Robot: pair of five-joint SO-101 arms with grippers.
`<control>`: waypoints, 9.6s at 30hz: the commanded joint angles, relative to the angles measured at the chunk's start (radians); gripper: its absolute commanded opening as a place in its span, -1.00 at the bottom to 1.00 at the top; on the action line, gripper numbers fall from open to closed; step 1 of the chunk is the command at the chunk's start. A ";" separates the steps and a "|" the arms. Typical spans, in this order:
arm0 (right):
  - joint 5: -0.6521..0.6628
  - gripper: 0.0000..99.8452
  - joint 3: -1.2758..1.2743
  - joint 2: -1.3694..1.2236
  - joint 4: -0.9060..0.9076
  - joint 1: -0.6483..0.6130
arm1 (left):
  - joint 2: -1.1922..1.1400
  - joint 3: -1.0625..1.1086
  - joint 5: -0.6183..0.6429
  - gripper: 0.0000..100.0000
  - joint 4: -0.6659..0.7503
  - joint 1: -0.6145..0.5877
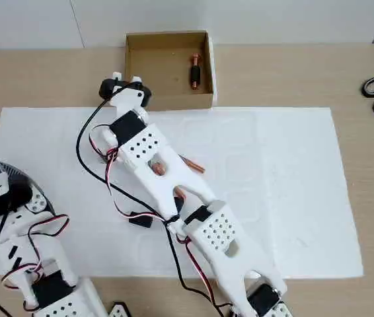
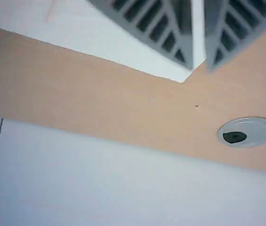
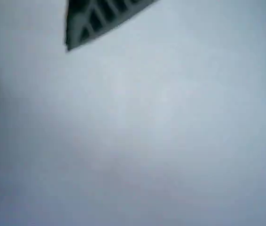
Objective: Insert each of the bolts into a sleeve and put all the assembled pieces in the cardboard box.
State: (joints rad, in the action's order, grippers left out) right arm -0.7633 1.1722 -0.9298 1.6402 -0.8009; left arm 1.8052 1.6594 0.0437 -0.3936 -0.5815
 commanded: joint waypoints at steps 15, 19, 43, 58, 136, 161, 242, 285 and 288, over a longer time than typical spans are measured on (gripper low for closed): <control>-0.005 -0.82 0.057 -0.022 -0.045 0.028 | 0.012 -0.005 0.003 -0.99 0.017 0.000; -0.002 -0.60 0.129 -0.024 -0.044 0.028 | 0.012 -0.005 0.003 -0.99 0.017 0.000; -0.009 -0.42 0.124 -0.137 -0.081 0.058 | 0.012 -0.005 0.003 -0.99 0.017 0.002; -0.006 -0.94 0.124 -0.160 -0.082 0.120 | 0.012 -0.005 0.003 -0.99 0.017 0.002; 0.012 -0.44 -0.361 0.107 -0.005 -0.102 | 0.012 -0.005 0.000 -0.99 -0.101 0.002; 0.017 -0.97 -0.361 0.039 -0.130 -0.097 | 0.012 -0.005 0.000 -0.99 -0.101 0.002; 0.551 -0.99 -2.855 2.737 -0.983 0.673 | -2.050 -2.124 0.681 -0.99 -1.237 0.772; 0.552 -0.99 -2.855 2.741 -0.877 0.750 | -2.771 -2.730 0.718 -0.80 -1.358 0.720; 0.552 -0.99 -2.855 2.741 -0.877 0.750 | -2.802 -2.735 0.718 -0.80 -1.352 0.720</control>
State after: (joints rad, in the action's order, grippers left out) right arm -0.2140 -1.6786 1.7906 0.7580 -0.0614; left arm -0.9996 -1.0319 0.7541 -1.7346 0.1427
